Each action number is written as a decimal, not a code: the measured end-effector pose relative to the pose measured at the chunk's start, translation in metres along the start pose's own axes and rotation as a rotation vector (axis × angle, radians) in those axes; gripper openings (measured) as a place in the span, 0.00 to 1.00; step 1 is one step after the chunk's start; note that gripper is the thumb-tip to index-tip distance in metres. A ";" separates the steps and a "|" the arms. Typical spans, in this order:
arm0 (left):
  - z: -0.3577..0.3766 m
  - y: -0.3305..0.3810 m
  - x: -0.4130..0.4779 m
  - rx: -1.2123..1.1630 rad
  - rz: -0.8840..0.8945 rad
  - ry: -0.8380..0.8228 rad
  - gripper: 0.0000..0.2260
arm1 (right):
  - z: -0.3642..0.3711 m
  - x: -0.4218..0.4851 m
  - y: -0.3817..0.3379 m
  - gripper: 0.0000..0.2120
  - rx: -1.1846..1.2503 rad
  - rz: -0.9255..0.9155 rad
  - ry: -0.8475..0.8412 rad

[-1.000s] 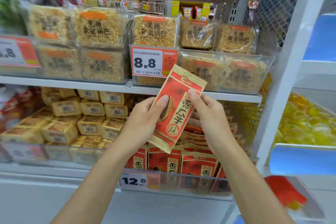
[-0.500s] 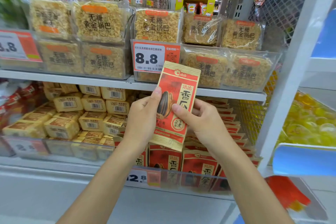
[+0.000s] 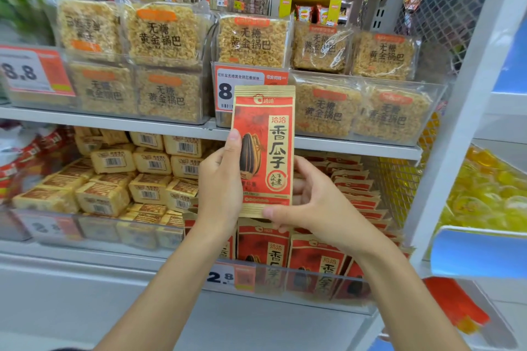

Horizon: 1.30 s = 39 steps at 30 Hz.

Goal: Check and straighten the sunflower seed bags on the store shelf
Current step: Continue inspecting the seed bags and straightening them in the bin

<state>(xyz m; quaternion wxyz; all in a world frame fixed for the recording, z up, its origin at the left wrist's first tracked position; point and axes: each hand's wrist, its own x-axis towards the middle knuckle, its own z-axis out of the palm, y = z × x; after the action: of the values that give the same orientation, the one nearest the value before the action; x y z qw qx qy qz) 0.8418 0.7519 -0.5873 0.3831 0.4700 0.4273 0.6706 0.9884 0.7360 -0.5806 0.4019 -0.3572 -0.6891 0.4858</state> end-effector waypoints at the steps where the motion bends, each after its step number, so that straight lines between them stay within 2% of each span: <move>1: 0.000 0.000 0.000 0.010 0.013 0.003 0.21 | 0.000 0.000 0.001 0.30 -0.018 -0.007 -0.012; 4: -0.003 0.000 0.002 0.136 0.177 0.034 0.13 | 0.004 -0.001 0.000 0.32 -0.077 -0.085 0.074; 7: -0.005 -0.001 0.004 0.213 0.281 0.026 0.15 | 0.009 0.001 0.003 0.37 -0.274 -0.220 0.178; 9: -0.001 0.002 -0.002 0.142 0.247 -0.080 0.17 | 0.011 0.002 0.007 0.41 -0.520 -0.266 0.211; 11: 0.002 0.004 -0.006 -0.013 0.141 -0.172 0.20 | 0.009 0.001 0.009 0.40 -0.700 -0.303 0.192; 13: 0.001 0.006 -0.007 -0.096 0.076 -0.160 0.17 | 0.008 -0.001 0.007 0.35 -0.610 -0.274 0.179; 16: -0.002 0.006 -0.005 -0.195 -0.038 -0.167 0.11 | 0.003 0.001 0.005 0.30 -0.336 -0.195 0.283; 18: -0.001 0.004 -0.005 -0.209 -0.097 -0.219 0.11 | 0.000 0.003 0.006 0.26 -0.286 -0.180 0.325; 22: 0.001 0.000 -0.005 -0.116 -0.109 -0.240 0.14 | -0.002 0.003 0.007 0.29 -0.274 -0.154 0.354; 24: -0.001 -0.001 -0.003 -0.085 -0.117 -0.261 0.15 | -0.003 0.002 0.006 0.29 -0.265 -0.130 0.316; 27: -0.004 0.000 -0.002 -0.032 -0.138 -0.332 0.17 | -0.008 0.001 0.006 0.22 -0.186 -0.084 0.248; 31: -0.006 0.001 -0.004 0.043 -0.173 -0.484 0.15 | -0.013 0.001 0.002 0.09 0.011 -0.089 0.405; 33: -0.003 0.000 -0.005 0.066 -0.186 -0.514 0.15 | -0.016 0.003 0.002 0.10 -0.026 -0.107 0.471; 36: -0.003 -0.002 -0.005 0.086 -0.197 -0.544 0.16 | -0.020 0.003 0.003 0.09 -0.049 -0.139 0.460; 39: -0.004 0.001 -0.004 0.104 -0.190 -0.560 0.17 | -0.022 0.002 0.002 0.14 0.047 -0.101 0.441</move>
<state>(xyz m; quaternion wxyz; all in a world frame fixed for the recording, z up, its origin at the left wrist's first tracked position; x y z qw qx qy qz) 0.8391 0.7475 -0.5884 0.5227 0.6135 0.3806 0.4533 1.0074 0.7464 -0.5774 0.5750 -0.4103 -0.5900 0.3912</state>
